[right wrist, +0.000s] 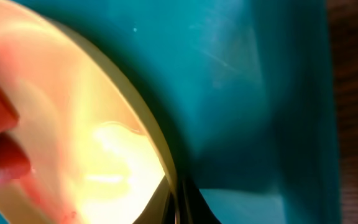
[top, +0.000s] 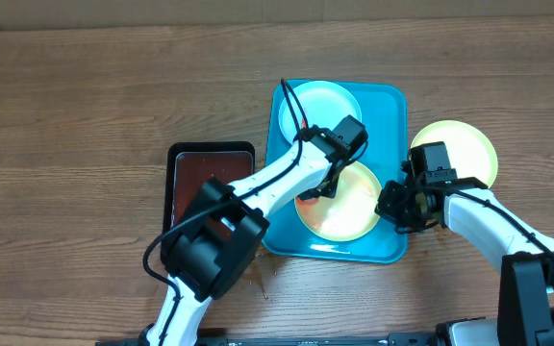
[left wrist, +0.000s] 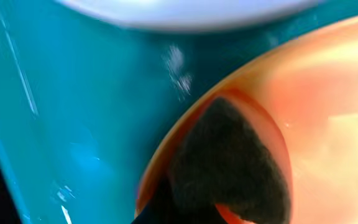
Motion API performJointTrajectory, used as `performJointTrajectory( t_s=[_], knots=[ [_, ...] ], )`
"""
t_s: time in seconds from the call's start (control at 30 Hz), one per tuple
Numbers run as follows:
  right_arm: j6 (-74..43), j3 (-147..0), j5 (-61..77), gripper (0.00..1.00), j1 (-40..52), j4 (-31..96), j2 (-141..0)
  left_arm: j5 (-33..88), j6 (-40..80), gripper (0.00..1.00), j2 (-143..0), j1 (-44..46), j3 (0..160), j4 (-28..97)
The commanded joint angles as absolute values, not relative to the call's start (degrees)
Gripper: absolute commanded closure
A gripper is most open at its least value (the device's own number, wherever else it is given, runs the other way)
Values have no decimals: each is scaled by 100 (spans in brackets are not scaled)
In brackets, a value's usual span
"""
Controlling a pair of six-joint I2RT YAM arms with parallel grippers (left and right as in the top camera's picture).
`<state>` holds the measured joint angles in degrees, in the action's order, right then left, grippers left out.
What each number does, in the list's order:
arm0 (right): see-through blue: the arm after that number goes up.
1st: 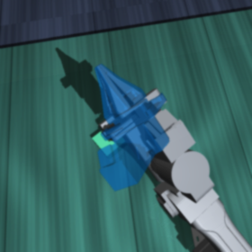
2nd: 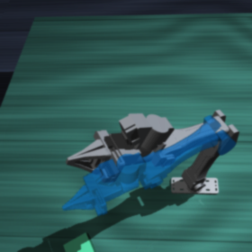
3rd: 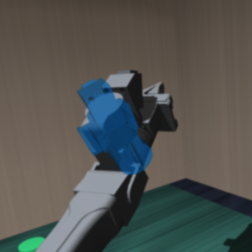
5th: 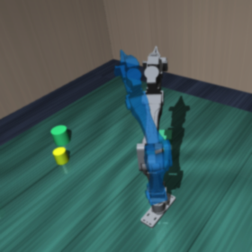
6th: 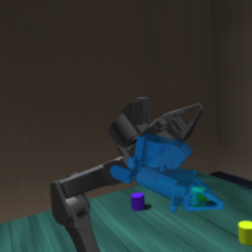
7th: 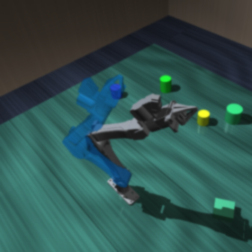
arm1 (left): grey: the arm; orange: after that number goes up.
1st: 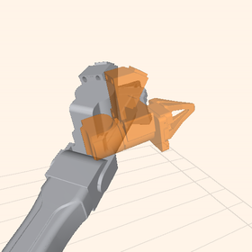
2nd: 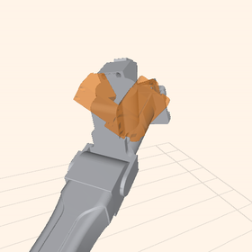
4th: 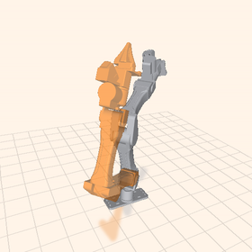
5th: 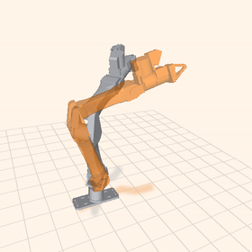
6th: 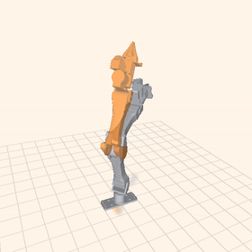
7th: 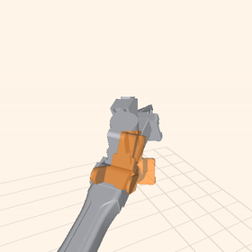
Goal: Clean dirty plates on tray and stack at the side
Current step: 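Scrub the yellow plate with the sponge while right gripper holds its rim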
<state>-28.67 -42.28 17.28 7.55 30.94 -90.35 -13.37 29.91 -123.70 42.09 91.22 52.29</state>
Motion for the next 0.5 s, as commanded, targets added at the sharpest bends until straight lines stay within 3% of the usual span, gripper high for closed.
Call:
performJointTrajectory(
  t_s=[0.0,0.13,0.37,0.47],
  knots=[
    [-3028,-4359,1380,96,657,3116,-9061,-2296,2805,96,-12516,3839,9006,5175],
    [-3028,-4359,1382,96,657,3133,-9061,-1356,2805,96,-12516,3675,9006,4987],
    [-3028,-4359,1382,96,657,3162,-9061,1643,2777,96,-12527,3671,9004,4313],
    [-3028,-4359,1382,96,657,3162,-9061,2075,2781,96,-12527,3793,9004,4034]
  ],
)
